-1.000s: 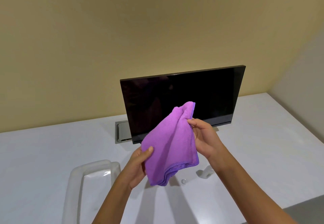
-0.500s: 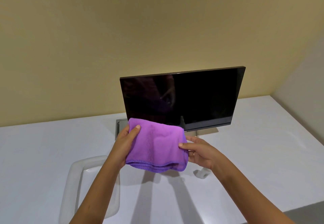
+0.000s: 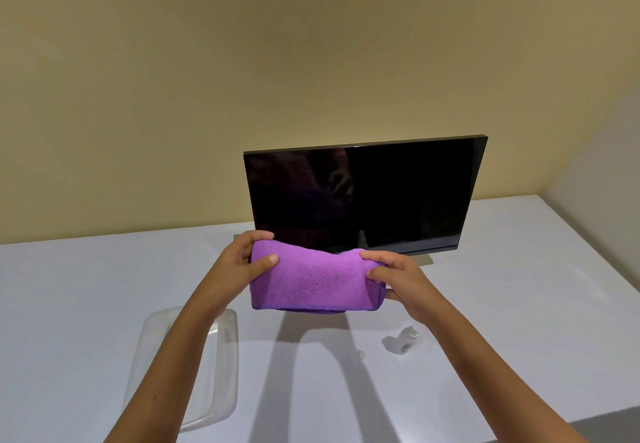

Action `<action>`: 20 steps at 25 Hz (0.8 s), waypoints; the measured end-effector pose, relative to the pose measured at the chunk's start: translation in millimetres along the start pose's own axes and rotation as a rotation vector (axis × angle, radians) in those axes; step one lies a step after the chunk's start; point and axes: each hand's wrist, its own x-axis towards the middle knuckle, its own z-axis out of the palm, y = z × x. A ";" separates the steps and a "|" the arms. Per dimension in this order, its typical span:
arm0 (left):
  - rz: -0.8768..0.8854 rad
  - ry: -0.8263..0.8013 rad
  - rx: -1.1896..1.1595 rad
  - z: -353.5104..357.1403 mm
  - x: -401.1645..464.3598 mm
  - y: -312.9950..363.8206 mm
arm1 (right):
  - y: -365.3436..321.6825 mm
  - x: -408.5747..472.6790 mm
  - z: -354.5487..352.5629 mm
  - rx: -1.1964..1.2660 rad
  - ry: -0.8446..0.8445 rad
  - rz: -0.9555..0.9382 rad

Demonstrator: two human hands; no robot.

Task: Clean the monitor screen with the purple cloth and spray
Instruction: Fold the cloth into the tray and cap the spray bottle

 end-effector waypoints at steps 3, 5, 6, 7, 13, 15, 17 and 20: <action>-0.047 -0.098 0.172 -2.6 -1.6 9.8 | 5.2 1.5 1.1 -0.239 0.085 -0.089; -0.062 -0.098 0.404 -0.1 -2.2 13.1 | 8.8 3.4 4.6 -0.503 0.152 -0.175; -0.059 -0.090 0.525 2.3 -2.2 13.1 | 10.5 4.1 6.5 -0.630 0.193 -0.229; -0.046 -0.080 0.638 4.7 -2.7 12.7 | 11.8 4.0 7.9 -0.734 0.232 -0.276; 0.024 -0.050 0.826 4.8 -7.0 7.5 | 12.3 -3.1 0.8 -0.719 0.206 -0.338; -0.096 -0.188 0.560 -0.1 -10.1 6.6 | 5.9 -7.0 -8.1 -0.459 0.102 -0.268; -0.186 -0.354 0.315 -2.3 -16.9 6.8 | -0.2 -9.0 -17.0 -0.193 0.024 -0.226; -0.221 -0.607 0.214 6.5 -26.4 5.1 | -11.4 -10.3 -24.0 -0.024 -0.058 -0.254</action>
